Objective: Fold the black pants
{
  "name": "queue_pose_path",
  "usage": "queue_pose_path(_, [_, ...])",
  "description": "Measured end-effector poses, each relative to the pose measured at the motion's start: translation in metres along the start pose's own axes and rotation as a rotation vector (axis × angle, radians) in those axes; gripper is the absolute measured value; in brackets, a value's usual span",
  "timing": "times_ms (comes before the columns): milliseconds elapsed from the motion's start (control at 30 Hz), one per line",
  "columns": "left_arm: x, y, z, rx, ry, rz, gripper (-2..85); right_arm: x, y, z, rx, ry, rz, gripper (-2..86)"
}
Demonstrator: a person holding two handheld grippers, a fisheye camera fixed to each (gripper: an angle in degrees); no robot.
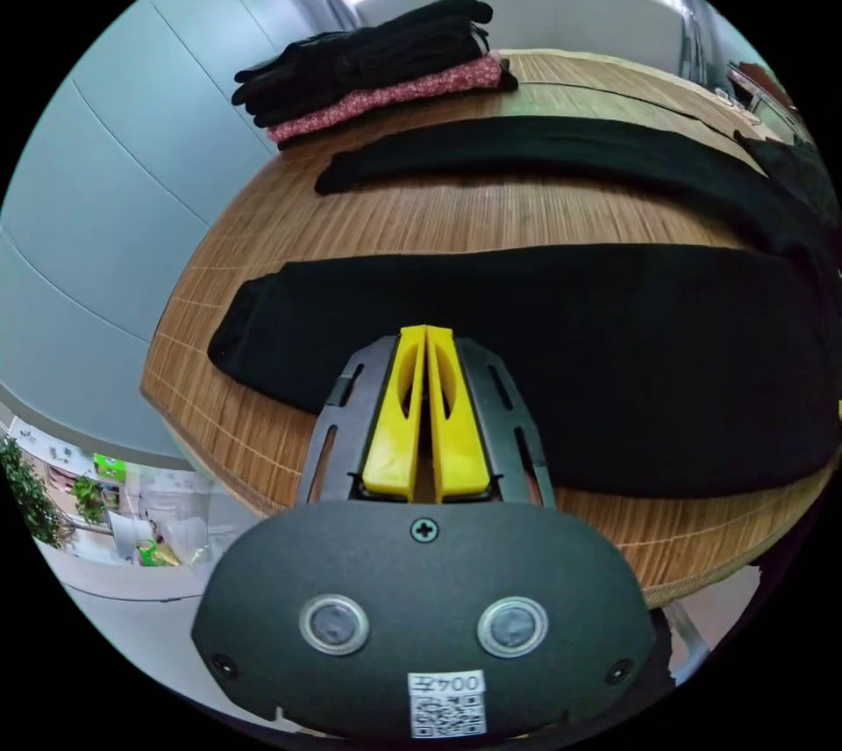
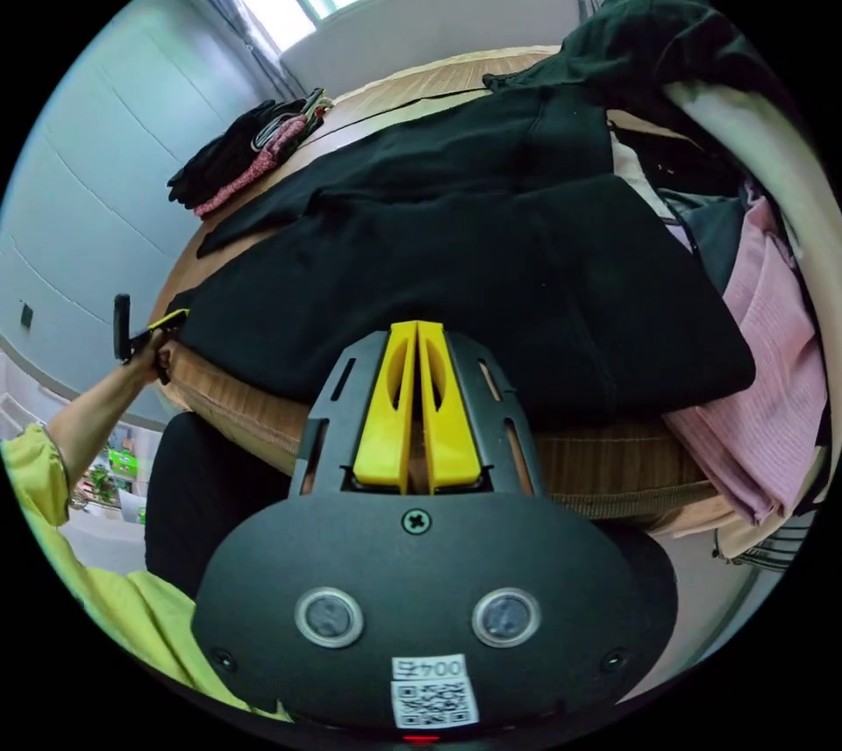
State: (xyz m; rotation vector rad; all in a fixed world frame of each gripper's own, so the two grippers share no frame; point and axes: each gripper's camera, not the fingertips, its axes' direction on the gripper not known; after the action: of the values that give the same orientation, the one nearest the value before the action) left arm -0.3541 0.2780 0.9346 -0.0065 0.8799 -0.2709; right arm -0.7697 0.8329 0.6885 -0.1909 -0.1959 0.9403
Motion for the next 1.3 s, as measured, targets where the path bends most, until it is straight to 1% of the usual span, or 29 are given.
queue_pose_path(67, [-0.009, 0.000, -0.003, 0.006, 0.057, -0.023, 0.3, 0.004, -0.002, -0.004, 0.012, -0.014, 0.016, -0.8])
queue_pose_path(133, [-0.019, -0.003, -0.011, -0.004, 0.112, -0.045, 0.3, 0.005, 0.002, -0.024, 0.147, 0.072, 0.049, -0.7])
queue_pose_path(167, [-0.023, -0.004, -0.017, -0.018, 0.135, -0.058, 0.3, 0.007, 0.003, -0.027, 0.166, 0.086, 0.067, -0.7])
queue_pose_path(200, [-0.025, -0.005, -0.023, -0.010, 0.140, -0.071, 0.4, 0.015, 0.002, -0.024, 0.145, 0.090, 0.121, -0.7])
queue_pose_path(233, [-0.024, -0.006, -0.026, -0.001, 0.134, -0.071, 0.4, 0.026, -0.003, -0.010, 0.047, 0.079, 0.192, -0.7])
queue_pose_path(300, [-0.011, -0.014, -0.031, -0.005, 0.089, -0.003, 0.5, 0.033, -0.006, -0.010, 0.059, 0.040, 0.213, -0.7])
queue_pose_path(367, [0.002, -0.024, -0.032, -0.012, 0.065, 0.045, 0.5, 0.029, -0.008, -0.009, 0.058, 0.064, 0.195, -0.7])
queue_pose_path(433, [0.018, -0.033, -0.030, -0.015, 0.082, 0.102, 0.4, 0.016, -0.007, -0.010, 0.102, 0.177, 0.162, -0.7])
queue_pose_path(467, [0.031, -0.038, -0.021, -0.064, 0.106, 0.148, 0.3, 0.014, -0.007, -0.010, 0.105, 0.209, 0.158, -0.7])
queue_pose_path(500, [0.041, -0.040, -0.013, -0.082, 0.072, 0.165, 0.2, 0.012, -0.009, -0.006, 0.095, 0.226, 0.152, -0.7])
queue_pose_path(567, [0.051, -0.041, -0.012, -0.044, 0.014, 0.200, 0.1, 0.014, -0.013, -0.003, 0.091, 0.217, 0.159, -0.7])
queue_pose_path(633, [0.054, -0.046, -0.009, -0.040, 0.003, 0.202, 0.0, 0.016, -0.016, -0.002, 0.088, 0.193, 0.175, -0.7])
queue_pose_path(767, [0.040, -0.054, -0.006, -0.062, 0.075, 0.162, 0.0, 0.016, -0.019, -0.001, 0.091, 0.173, 0.184, -0.5])
queue_pose_path(867, [0.036, -0.067, -0.013, -0.136, 0.067, 0.166, 0.1, 0.014, -0.022, 0.000, 0.089, 0.167, 0.180, -0.4])
queue_pose_path(933, [0.040, -0.076, -0.029, -0.051, 0.017, 0.158, 0.1, 0.012, -0.025, 0.001, 0.085, 0.162, 0.170, -0.1])
queue_pose_path(967, [0.044, -0.081, -0.041, 0.059, 0.018, 0.158, 0.1, 0.011, -0.026, 0.001, 0.083, 0.160, 0.166, 0.0])
queue_pose_path(1000, [0.051, -0.086, -0.045, 0.123, 0.023, 0.182, 0.1, 0.010, -0.028, 0.001, 0.080, 0.150, 0.162, 0.4])
queue_pose_path(1033, [0.056, -0.089, -0.043, 0.136, 0.030, 0.204, 0.1, 0.009, -0.029, -0.001, 0.081, 0.123, 0.150, 0.9])
queue_pose_path(1067, [0.066, -0.095, -0.032, 0.107, 0.074, 0.255, 0.0, 0.007, -0.031, -0.002, 0.082, 0.103, 0.136, 1.4])
queue_pose_path(1100, [0.078, -0.099, -0.010, -0.017, 0.170, 0.317, 0.0, 0.002, -0.035, -0.007, 0.098, 0.026, 0.095, 2.5])
queue_pose_path(1133, [0.082, -0.098, 0.001, -0.086, 0.199, 0.321, 0.0, -0.007, -0.044, -0.013, 0.129, -0.041, 0.041, 4.2])
queue_pose_path(1167, [0.079, -0.096, 0.003, -0.019, 0.223, 0.295, 0.0, -0.014, -0.052, -0.015, 0.133, -0.055, 0.000, 5.0])
queue_pose_path(1233, [0.060, -0.099, 0.010, -0.048, 0.335, 0.219, 0.0, -0.042, -0.103, -0.015, 0.147, -0.028, -0.195, 8.1])
queue_pose_path(1267, [0.046, -0.098, 0.016, -0.052, 0.420, 0.164, 0.0, -0.047, -0.120, -0.013, 0.149, -0.029, -0.233, 8.9])
queue_pose_path(1300, [0.038, -0.096, 0.020, -0.043, 0.462, 0.139, 0.0, -0.054, -0.158, -0.006, 0.129, -0.057, -0.288, 10.1])
